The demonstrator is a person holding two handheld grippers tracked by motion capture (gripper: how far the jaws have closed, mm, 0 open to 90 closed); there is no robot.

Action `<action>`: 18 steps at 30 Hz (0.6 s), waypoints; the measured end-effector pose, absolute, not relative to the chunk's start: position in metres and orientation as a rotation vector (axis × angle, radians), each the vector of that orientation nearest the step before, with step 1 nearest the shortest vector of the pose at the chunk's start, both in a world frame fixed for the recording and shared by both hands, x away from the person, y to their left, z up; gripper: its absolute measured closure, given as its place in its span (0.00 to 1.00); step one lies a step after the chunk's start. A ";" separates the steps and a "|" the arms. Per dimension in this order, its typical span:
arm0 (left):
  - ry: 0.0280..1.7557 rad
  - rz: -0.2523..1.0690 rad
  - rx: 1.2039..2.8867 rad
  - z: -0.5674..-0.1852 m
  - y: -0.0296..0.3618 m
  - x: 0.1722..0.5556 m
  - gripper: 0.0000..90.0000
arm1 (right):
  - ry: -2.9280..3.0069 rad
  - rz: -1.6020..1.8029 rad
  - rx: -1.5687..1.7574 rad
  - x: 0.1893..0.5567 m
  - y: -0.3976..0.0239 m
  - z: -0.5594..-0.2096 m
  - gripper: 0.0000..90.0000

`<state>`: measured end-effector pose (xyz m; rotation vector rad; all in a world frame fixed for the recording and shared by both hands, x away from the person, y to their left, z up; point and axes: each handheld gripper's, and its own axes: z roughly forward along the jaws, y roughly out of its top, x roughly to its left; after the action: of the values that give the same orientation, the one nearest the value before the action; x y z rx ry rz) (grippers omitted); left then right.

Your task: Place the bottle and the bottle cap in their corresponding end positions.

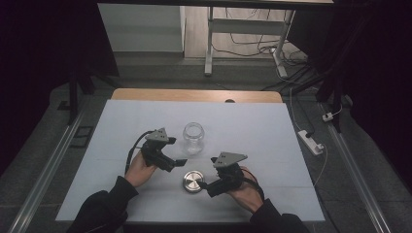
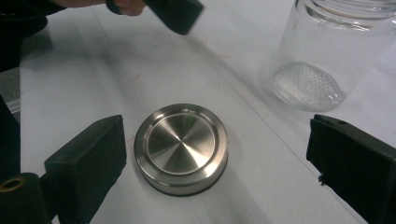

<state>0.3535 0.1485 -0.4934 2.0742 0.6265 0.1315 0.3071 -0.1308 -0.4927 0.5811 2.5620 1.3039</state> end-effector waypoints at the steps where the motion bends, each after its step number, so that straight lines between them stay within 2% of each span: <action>1: 0.626 0.131 2.070 -0.494 0.149 0.351 0.00 | 2.562 1.303 0.585 0.307 -0.132 -0.493 0.05; 12: 0.624 0.052 2.038 -0.496 0.160 0.332 0.00 | 2.557 1.293 0.628 0.305 -0.142 -0.492 0.03; 18: 0.622 0.075 2.076 -0.496 0.168 0.317 0.00 | 2.528 1.294 0.655 0.303 -0.152 -0.489 0.02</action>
<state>0.3170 0.1679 -0.4963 2.0764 0.6222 0.0751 0.3028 -0.1523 -0.4890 0.6555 2.5281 1.2944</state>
